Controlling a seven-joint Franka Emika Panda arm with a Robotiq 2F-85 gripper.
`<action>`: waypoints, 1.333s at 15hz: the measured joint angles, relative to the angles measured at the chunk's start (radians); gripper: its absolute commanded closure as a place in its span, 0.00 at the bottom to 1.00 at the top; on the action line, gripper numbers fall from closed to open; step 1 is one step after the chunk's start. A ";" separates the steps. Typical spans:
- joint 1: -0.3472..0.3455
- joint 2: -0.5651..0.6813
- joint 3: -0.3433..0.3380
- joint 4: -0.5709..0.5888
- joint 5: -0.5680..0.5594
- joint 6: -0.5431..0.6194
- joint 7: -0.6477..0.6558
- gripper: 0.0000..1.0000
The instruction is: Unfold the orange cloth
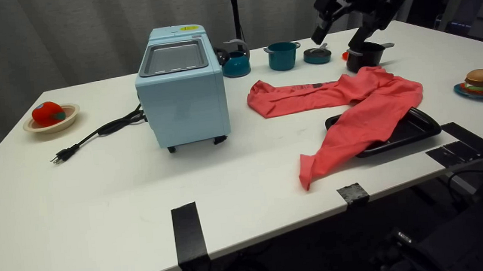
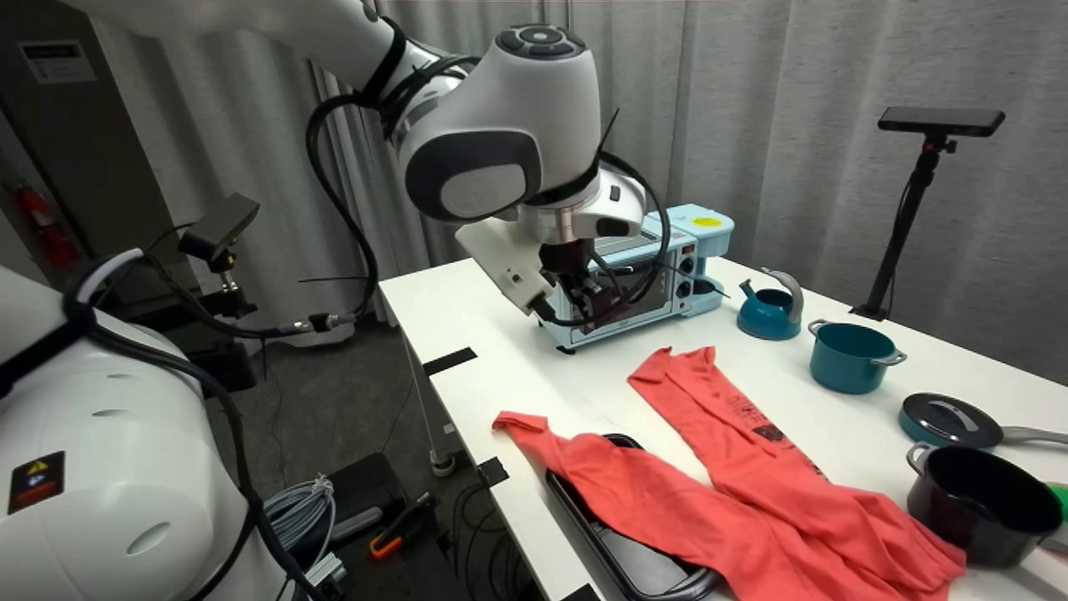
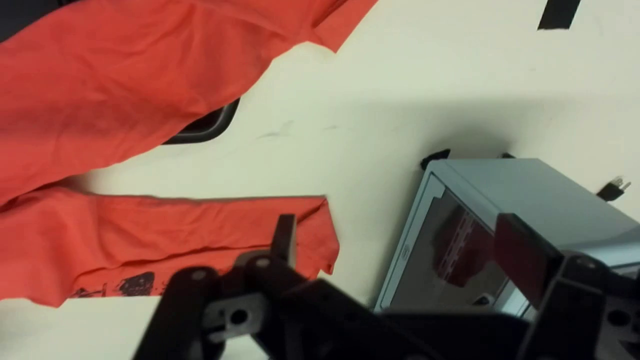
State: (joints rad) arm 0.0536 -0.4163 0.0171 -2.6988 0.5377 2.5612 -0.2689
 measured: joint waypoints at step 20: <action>-0.049 0.768 -0.025 0.590 0.019 0.120 0.012 0.00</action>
State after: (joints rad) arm 0.0043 0.3517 -0.0078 -2.1089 0.5562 2.6812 -0.2568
